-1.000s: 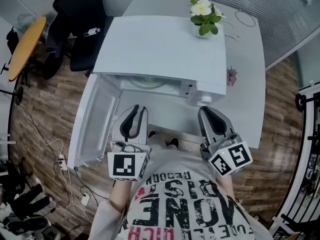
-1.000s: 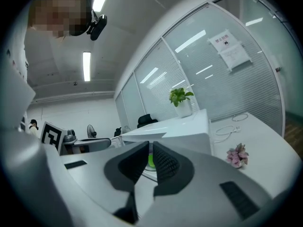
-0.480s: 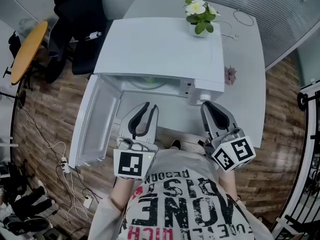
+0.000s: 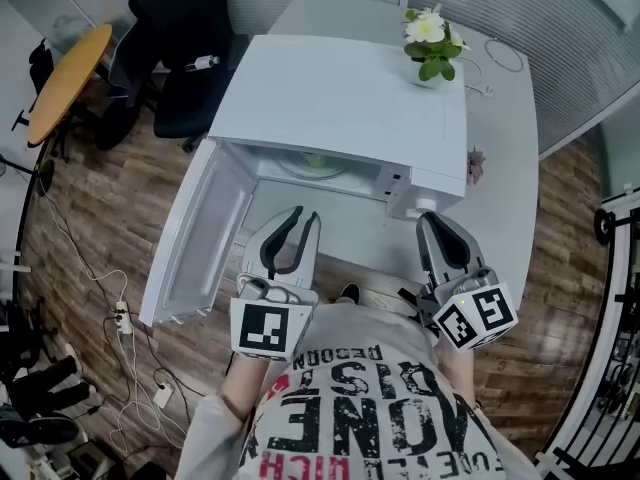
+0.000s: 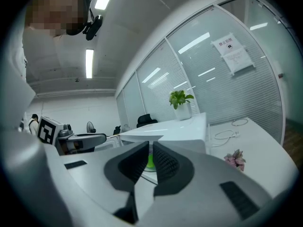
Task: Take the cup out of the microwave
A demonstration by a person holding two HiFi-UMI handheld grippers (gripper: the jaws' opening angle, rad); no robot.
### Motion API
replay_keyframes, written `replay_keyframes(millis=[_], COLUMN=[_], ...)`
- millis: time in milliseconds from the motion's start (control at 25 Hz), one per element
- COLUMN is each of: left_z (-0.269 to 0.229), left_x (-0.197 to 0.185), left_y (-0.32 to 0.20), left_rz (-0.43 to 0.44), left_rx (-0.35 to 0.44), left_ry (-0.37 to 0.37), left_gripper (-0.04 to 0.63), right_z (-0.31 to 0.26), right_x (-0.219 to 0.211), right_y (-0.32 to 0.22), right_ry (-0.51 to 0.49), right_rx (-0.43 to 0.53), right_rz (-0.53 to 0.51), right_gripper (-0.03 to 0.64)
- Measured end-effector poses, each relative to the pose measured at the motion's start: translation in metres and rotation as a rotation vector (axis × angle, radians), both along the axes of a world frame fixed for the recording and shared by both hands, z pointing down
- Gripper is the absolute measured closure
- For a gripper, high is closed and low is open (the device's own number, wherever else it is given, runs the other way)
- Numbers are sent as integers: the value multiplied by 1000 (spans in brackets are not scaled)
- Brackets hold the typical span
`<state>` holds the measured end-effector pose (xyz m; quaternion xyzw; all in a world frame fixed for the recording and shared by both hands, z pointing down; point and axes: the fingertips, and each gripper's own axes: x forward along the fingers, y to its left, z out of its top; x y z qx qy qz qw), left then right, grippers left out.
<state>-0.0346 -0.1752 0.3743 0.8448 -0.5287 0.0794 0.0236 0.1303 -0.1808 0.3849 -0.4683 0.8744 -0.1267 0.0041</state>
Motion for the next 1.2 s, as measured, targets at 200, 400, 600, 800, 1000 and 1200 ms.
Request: replay_keyframes(millis=[200,400,600,800,1000,1200], left_z=[8,14,19,46,80,111], left_x=[-2,-3,-12,-16,-18,-18], left_y=[-1,-6,-23,-48,-72,-96], left_rz=[-2,5,20,75,132,196], left_rx=[-10,-10,23,49,15,-1], left_ry=[4,-15,-126,-360,-555,-734], left_gripper=[520,520,520,518,506,489], right_z=[7,12,9,10,10,7], right_x=[1,0,-6,-9,-12,-17], right_y=[0,0,-2,-7,-10,-16], right_ry=[5,14,0,7,-5,2], right_rx=[-22,-40,-46,-43,-48,-37], right_rz=[3,2,-14,-19,-8,-5], right_gripper=[583,583,583,583,583,583])
